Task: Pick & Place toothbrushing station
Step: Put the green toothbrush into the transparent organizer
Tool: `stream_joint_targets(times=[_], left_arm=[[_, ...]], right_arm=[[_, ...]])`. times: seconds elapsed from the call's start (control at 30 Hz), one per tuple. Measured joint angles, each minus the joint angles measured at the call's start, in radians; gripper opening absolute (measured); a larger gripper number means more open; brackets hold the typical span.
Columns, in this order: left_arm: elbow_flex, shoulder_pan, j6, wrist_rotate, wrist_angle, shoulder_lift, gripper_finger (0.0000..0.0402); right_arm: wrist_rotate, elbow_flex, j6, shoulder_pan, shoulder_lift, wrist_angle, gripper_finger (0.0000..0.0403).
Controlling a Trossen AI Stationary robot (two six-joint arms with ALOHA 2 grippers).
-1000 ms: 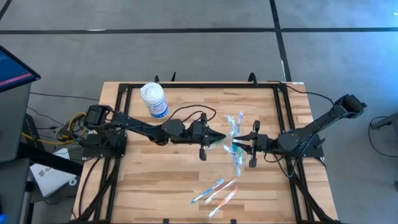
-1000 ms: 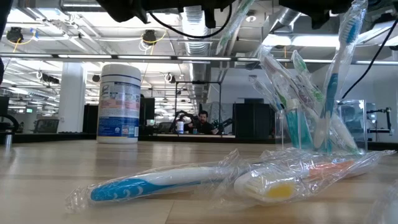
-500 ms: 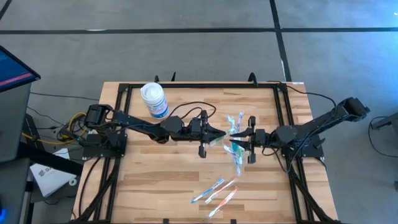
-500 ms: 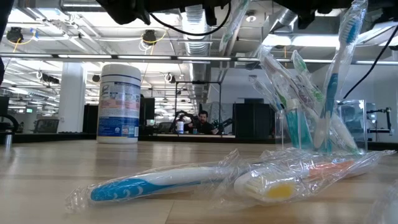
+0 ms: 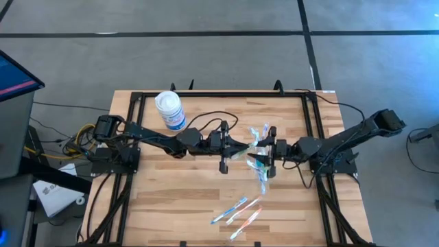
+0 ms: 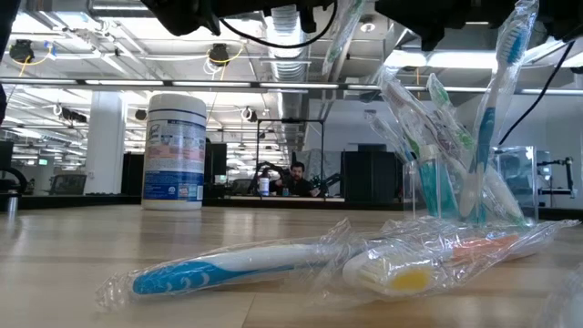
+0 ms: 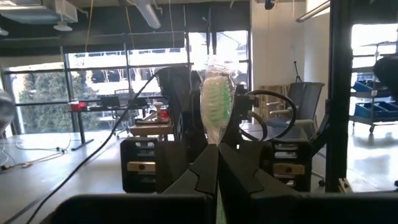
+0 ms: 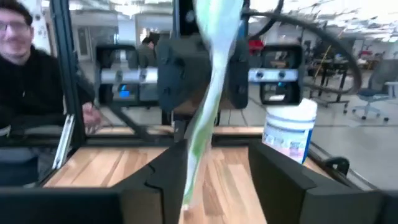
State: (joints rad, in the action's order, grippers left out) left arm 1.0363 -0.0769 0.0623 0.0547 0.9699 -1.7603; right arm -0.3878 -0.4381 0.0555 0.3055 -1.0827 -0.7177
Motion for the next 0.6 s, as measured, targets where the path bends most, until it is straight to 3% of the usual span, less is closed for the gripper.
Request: stream_joint_targets(times=[0.27, 0.6], left_arm=[[0.0, 0.0, 0.025, 0.007, 0.012, 0.0, 0.0], [0.0, 0.0, 0.058, 0.032, 0.02, 0.0, 0.0]], right_arm=[[-0.001, 0.0, -0.004, -0.015, -0.04, -0.087, 0.0183], [0.002, -0.028, -0.014, -0.017, -0.114, -0.165, 0.0146]])
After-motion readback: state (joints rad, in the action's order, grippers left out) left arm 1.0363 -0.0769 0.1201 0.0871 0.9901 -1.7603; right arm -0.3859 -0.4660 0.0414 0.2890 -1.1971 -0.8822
